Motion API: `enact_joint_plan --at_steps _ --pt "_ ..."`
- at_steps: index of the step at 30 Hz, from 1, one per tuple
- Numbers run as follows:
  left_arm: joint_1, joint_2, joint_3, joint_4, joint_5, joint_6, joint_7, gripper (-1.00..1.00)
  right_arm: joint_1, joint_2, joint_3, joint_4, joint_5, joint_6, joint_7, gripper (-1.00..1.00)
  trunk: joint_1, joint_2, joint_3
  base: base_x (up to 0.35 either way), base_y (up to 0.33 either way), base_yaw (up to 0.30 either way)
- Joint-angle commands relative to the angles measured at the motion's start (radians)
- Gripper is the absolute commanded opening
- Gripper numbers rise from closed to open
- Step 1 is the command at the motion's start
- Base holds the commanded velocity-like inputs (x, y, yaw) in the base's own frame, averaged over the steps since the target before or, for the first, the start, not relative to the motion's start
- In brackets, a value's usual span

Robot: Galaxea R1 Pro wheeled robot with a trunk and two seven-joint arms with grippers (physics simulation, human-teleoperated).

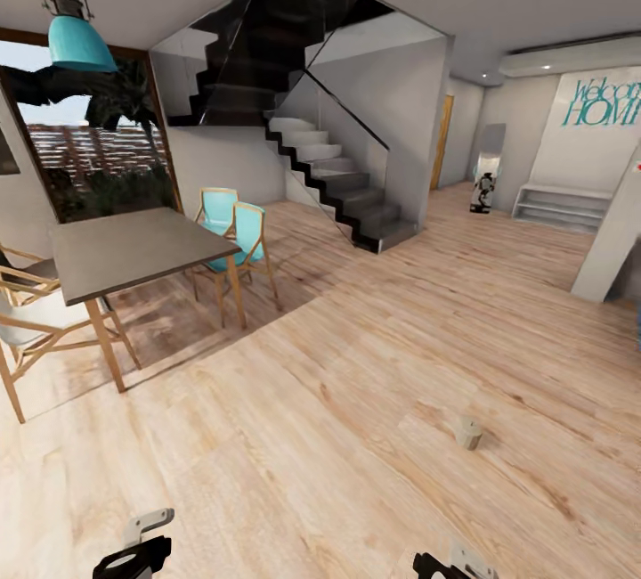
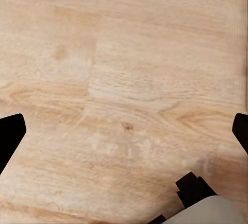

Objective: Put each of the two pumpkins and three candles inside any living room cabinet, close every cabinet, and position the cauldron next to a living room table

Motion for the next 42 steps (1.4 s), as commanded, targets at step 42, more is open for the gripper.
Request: enact_joint_plan --at_steps 42 --pt "0.000 0.000 0.000 0.001 0.000 0.000 0.000 1.00 0.000 0.001 0.003 0.098 0.005 -0.004 0.002 1.00 0.000 0.000 -0.019 0.286 -0.024 -0.154"
